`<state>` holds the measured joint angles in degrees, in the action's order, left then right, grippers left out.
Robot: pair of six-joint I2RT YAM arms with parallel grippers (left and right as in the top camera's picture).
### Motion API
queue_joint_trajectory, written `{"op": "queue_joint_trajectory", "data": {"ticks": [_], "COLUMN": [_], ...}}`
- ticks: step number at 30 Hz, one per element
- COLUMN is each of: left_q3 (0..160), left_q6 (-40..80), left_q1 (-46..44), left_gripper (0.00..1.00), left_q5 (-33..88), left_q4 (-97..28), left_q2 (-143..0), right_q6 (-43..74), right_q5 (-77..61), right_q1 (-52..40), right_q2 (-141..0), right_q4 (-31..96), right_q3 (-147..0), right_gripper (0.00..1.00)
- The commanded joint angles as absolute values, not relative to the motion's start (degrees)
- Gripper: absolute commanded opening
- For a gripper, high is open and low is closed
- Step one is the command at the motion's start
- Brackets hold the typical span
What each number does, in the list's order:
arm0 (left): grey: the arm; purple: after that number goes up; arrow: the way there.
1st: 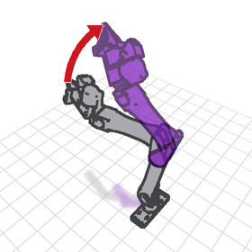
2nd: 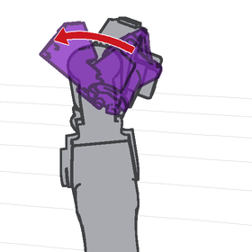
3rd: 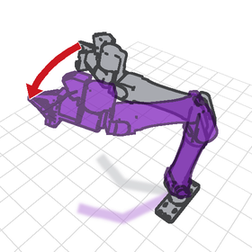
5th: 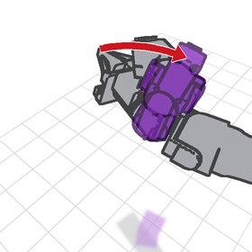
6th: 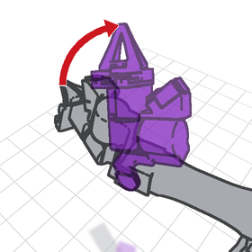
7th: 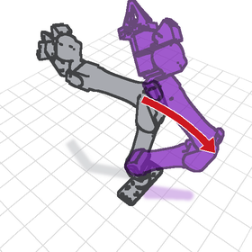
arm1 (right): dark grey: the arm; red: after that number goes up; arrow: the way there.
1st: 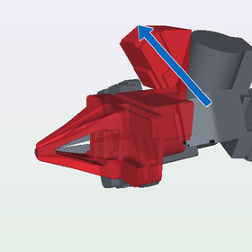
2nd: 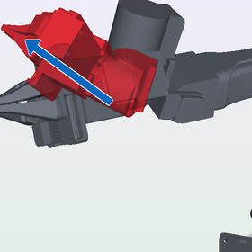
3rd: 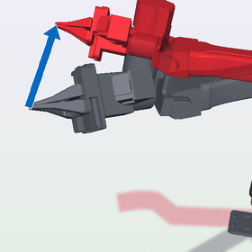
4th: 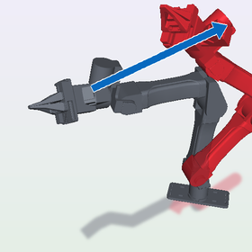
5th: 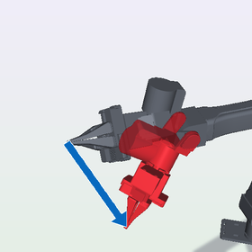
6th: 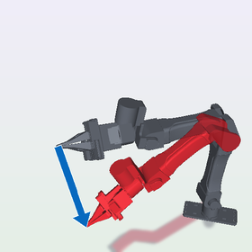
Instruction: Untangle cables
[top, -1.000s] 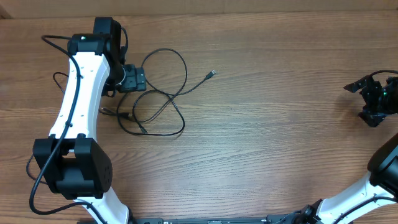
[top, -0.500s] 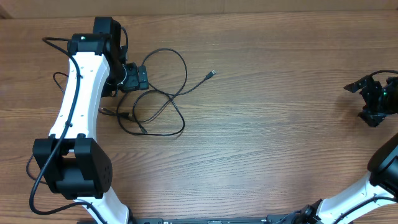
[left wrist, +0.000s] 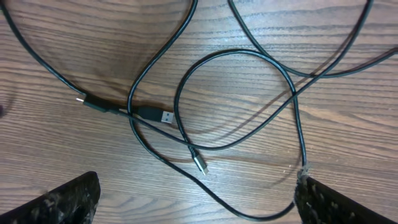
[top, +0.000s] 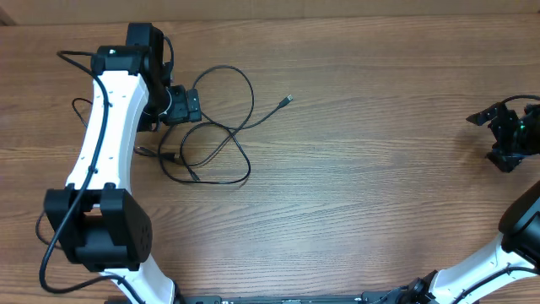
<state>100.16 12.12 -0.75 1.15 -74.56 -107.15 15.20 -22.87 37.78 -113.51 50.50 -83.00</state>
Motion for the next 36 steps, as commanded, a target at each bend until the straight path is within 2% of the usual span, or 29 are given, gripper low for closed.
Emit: {"op": "queue_joint_trajectory", "data": {"ticks": [1,12,22,29,36], "left_q3": [99.74,99.74,99.33,90.06,71.79], "left_q6": [13.30,12.25,11.64,11.57,11.31], "left_q1": [-0.78,-0.78,-0.78,-0.80,-0.80], "left_gripper": [1.00,1.00,1.00,1.00,1.00], "left_q5": [1.96,-0.01,-0.64,3.25,10.46], "left_q4": [-74.52,-75.20,-74.74,-60.64,-38.24], "left_q2": [-99.68,-84.38,-82.06,-81.41,-76.79], "right_q6": [14.94,14.94,14.94,14.94,14.94], "right_q5": [-22.52,-22.52,-22.52,-22.52,-22.52], "right_q1": [37.74,37.74,37.74,37.74,37.74], "right_q2": [-112.14,-112.14,-112.14,-112.14,-112.14], "right_q4": [50.15,50.15,50.15,50.15,50.15], "right_q3": [-84.01,-84.01,-84.01,-84.01,-84.01], "right_gripper": [1.00,1.00,1.00,1.00,1.00]}}
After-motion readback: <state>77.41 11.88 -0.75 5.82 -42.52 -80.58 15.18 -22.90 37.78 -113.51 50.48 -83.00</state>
